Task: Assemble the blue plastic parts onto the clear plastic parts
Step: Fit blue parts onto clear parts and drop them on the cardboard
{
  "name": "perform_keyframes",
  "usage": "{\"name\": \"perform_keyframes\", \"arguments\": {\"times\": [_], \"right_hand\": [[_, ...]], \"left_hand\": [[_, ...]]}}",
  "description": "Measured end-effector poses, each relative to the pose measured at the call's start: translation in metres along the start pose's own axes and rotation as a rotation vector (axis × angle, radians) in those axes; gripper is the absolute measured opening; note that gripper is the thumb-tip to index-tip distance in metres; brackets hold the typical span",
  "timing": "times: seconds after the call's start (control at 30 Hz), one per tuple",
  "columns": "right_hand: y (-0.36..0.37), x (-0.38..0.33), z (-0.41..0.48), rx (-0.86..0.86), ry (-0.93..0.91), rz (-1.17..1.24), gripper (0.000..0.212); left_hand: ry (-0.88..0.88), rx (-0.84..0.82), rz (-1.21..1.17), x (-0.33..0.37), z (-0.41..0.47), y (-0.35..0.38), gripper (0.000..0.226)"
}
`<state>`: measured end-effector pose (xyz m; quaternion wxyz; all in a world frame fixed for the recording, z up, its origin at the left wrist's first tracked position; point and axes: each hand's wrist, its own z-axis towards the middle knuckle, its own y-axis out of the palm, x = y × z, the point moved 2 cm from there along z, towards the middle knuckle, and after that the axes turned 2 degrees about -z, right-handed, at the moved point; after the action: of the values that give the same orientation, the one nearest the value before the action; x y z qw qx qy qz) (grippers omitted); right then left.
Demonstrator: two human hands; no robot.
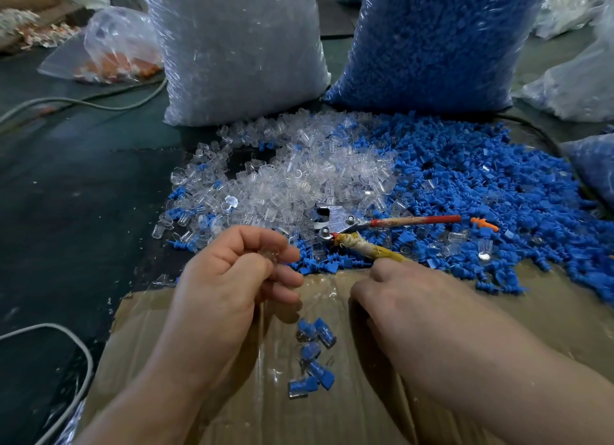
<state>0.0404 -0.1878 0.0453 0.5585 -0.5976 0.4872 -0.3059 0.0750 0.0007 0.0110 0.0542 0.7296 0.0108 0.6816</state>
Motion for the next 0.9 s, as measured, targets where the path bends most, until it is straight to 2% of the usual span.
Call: {"name": "perform_keyframes", "arguments": {"times": [0.13, 0.3, 0.37, 0.53, 0.63, 0.7, 0.8, 0.9], "right_hand": [[-0.002, 0.001, 0.002, 0.026, -0.009, 0.027, 0.018], [-0.006, 0.002, 0.007, 0.137, 0.028, 0.18, 0.01], [-0.006, 0.003, 0.011, 0.182, 0.028, 0.252, 0.006], [-0.002, 0.005, 0.018, 0.406, 0.106, 0.663, 0.007], [-0.001, 0.0, 0.019, 0.448, 0.075, 0.935, 0.009], [0.0, -0.003, 0.019, 0.509, 0.038, 0.923, 0.01], [0.002, -0.006, 0.02, 0.615, -0.016, 0.729, 0.009], [0.002, -0.01, 0.02, 0.688, -0.093, 0.558, 0.011]], "left_hand": [[-0.022, -0.013, -0.021, 0.0, -0.001, 0.003, 0.035], [0.117, 0.077, 0.091, -0.002, -0.006, 0.006, 0.014], [0.112, 0.109, 0.11, -0.003, -0.008, 0.007, 0.018], [0.067, 0.055, 0.157, 0.0, -0.005, 0.005, 0.009], [0.051, -0.001, 0.173, -0.001, -0.003, 0.006, 0.008], [0.042, -0.028, 0.152, -0.002, -0.004, 0.009, 0.007], [0.044, -0.031, 0.14, -0.005, -0.004, 0.012, 0.005], [0.052, -0.044, 0.133, -0.006, -0.005, 0.012, 0.013]]}}
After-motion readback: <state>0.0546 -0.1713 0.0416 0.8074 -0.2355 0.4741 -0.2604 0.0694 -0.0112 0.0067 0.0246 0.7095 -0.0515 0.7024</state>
